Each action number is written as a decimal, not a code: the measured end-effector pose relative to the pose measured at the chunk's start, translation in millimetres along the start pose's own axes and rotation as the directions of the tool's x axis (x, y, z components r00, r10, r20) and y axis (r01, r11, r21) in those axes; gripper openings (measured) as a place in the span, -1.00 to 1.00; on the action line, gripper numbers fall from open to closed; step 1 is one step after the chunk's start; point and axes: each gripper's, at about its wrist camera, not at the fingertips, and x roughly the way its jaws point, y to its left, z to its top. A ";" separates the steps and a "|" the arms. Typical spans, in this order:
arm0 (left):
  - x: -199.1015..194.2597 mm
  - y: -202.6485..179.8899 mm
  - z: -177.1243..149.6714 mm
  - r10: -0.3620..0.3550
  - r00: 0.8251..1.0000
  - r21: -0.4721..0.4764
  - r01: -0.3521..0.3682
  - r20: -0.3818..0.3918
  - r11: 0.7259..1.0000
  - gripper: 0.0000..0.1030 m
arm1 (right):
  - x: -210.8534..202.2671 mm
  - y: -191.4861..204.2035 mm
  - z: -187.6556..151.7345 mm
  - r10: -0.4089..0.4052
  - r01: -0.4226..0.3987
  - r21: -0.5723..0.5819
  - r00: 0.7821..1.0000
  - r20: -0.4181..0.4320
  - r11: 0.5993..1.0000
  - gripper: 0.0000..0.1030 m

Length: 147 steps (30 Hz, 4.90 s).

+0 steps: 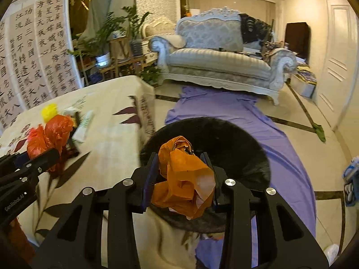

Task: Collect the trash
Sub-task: 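Carry both bags over the black bin and open both tools to drop them, then grasp the dark red cloth bundle with the right tool, then grasp the orange mesh net with the left tool while the right tool holds the cloth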

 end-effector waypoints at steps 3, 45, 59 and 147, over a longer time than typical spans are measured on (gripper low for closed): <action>8.1 -13.8 5.4 -0.004 1.000 0.024 0.004 0.003 1.000 -0.16 | 6.1 -15.0 3.6 -0.021 0.021 0.016 1.000 0.009 1.000 -0.28; 95.3 -86.8 34.5 0.031 0.997 0.127 -0.021 -0.075 0.992 0.40 | 55.6 -88.7 16.4 -0.085 0.088 0.099 0.996 -0.027 0.991 0.03; 59.4 -51.7 27.1 0.065 0.996 0.094 -0.060 -0.052 0.994 0.47 | 36.4 -68.5 17.1 -0.064 0.066 0.093 0.998 -0.024 0.993 0.05; 27.7 154.5 7.6 0.211 0.972 -0.144 -0.225 -0.105 0.964 0.33 | 40.4 137.8 16.7 0.257 -0.278 -0.165 0.956 -0.138 0.946 -0.59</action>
